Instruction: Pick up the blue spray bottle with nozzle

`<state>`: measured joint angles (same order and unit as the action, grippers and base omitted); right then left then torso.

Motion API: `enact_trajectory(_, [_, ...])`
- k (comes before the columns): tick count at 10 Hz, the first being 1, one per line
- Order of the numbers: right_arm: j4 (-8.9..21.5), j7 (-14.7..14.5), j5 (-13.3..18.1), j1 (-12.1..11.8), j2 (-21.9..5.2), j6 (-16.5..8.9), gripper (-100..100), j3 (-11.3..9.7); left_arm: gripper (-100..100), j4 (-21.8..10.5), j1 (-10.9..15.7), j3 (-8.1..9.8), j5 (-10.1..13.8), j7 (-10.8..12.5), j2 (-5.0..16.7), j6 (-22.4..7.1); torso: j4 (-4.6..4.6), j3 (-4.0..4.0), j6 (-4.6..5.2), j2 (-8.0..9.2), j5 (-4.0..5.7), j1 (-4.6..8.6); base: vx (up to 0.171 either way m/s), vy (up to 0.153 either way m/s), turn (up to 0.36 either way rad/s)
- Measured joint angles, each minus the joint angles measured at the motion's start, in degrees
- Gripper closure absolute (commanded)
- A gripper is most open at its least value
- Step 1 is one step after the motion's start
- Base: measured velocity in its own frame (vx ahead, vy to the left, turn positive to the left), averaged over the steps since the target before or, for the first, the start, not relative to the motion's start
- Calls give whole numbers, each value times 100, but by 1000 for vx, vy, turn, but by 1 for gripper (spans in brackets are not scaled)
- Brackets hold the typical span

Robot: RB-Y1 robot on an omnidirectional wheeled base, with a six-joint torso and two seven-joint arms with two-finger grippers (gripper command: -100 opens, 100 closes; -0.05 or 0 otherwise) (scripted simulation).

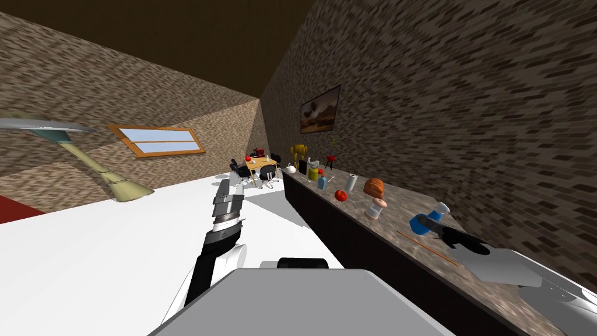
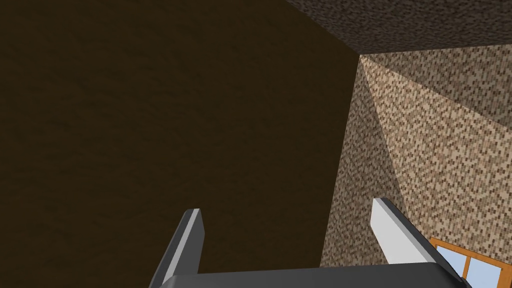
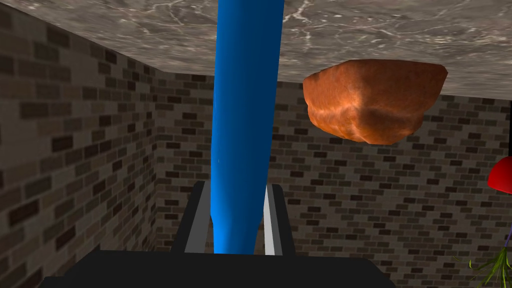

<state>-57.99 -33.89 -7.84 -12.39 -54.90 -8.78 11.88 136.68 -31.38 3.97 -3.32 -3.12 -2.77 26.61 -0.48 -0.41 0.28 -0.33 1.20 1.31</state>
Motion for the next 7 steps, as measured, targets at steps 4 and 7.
enact_trajectory(4, [-665,240,284,-448,160,-160,100,173,0,0,0,0,0,0,0,0,-6,-7,6,-8,11,19,50,-26,-48])
enact_trajectory(7, [-1157,454,550,-804,327,-320,100,353,0,0,-1,1,0,0,0,0,-9,-9,23,-10,13,30,68,-34,-68])
